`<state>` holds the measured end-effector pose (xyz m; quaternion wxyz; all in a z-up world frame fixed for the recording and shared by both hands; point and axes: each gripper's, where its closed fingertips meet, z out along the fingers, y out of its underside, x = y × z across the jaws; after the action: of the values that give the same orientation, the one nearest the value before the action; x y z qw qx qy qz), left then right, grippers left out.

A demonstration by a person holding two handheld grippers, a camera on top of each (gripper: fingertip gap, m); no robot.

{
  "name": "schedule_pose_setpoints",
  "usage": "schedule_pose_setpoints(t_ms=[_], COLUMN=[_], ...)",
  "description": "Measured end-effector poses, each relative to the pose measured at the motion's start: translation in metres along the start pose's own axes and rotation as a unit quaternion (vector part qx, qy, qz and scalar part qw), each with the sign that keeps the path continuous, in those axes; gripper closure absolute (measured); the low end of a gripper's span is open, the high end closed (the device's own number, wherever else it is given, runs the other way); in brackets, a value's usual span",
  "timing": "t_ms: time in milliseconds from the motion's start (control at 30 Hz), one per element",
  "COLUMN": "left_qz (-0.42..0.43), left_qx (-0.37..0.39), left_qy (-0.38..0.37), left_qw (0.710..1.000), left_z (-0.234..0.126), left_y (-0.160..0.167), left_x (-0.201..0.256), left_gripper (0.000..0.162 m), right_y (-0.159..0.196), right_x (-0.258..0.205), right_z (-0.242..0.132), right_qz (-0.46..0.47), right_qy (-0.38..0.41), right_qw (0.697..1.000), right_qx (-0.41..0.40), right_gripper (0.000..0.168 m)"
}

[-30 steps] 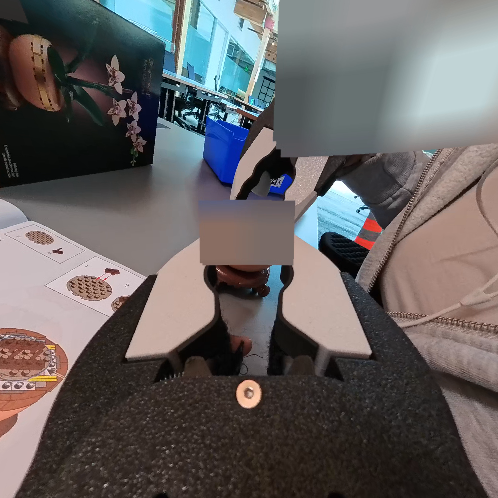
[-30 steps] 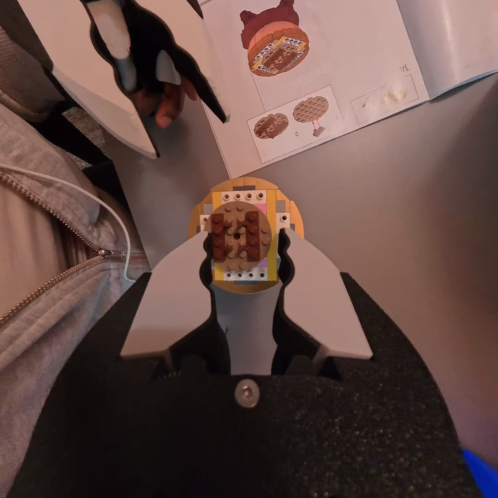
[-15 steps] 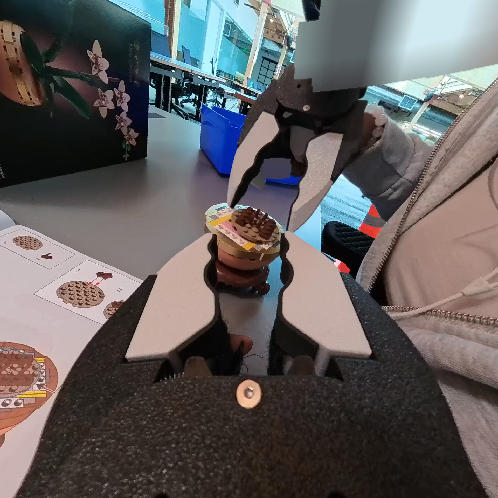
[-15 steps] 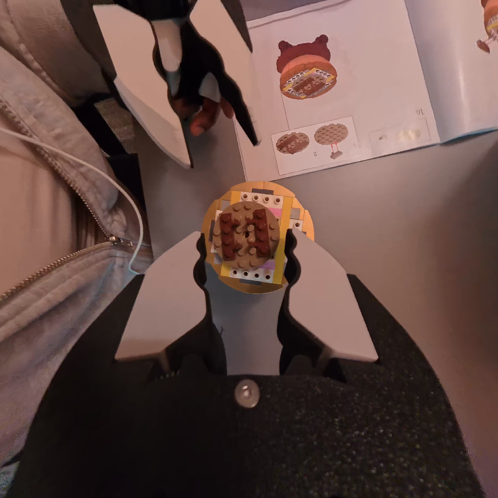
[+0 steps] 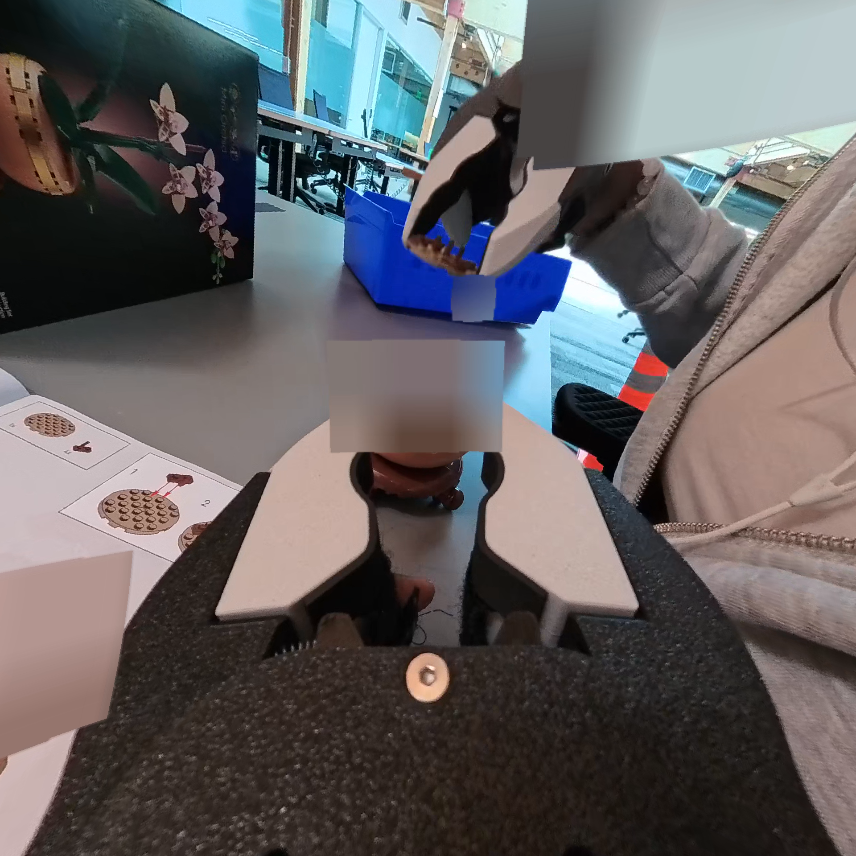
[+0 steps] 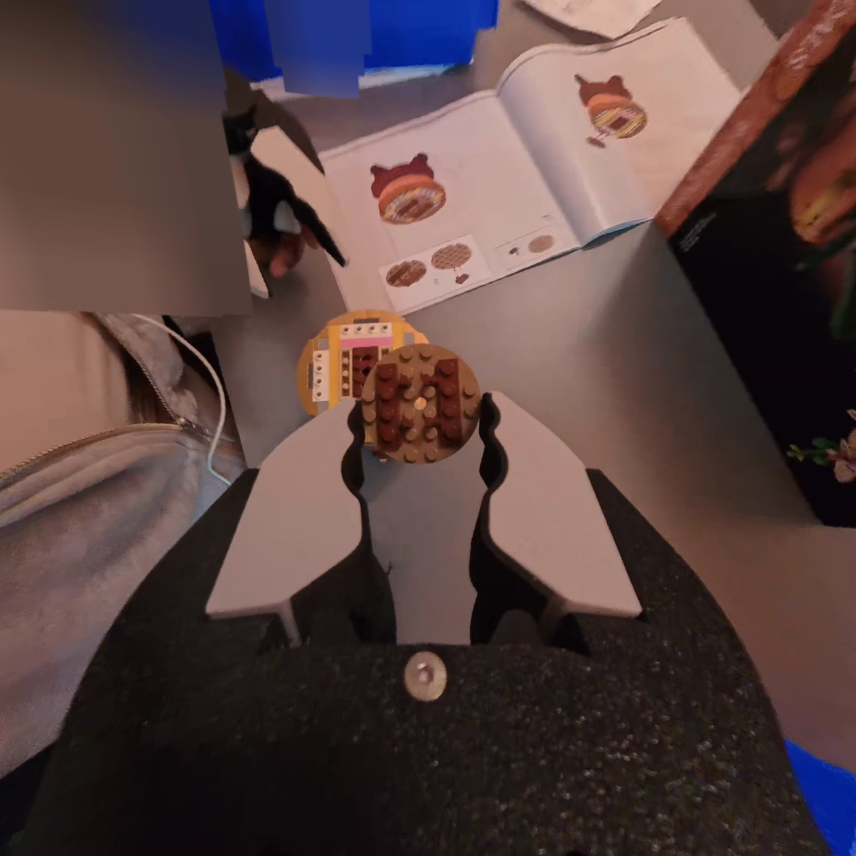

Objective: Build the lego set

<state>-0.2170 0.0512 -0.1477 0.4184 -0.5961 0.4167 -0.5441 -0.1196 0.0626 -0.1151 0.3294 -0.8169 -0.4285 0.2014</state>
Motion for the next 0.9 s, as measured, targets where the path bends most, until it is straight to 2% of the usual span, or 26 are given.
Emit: schedule_pose_setpoints(t_ms=[133, 900], left_qz=[-0.008, -0.020], left_qx=[0.010, 0.010], left_qy=[0.002, 0.012], left_qw=[1.000, 1.000], left_z=[-0.002, 0.001], left_y=[-0.002, -0.002], left_x=[-0.001, -0.001], left_gripper=[0.118, 0.118], right_y=[0.001, 0.016], right_x=[-0.002, -0.035], right_z=[-0.001, 0.068], right_qz=[0.014, 0.012], right_qy=[0.002, -0.043], right_qw=[1.000, 0.997], right_qx=[0.003, -0.058], right_gripper=[0.121, 0.121])
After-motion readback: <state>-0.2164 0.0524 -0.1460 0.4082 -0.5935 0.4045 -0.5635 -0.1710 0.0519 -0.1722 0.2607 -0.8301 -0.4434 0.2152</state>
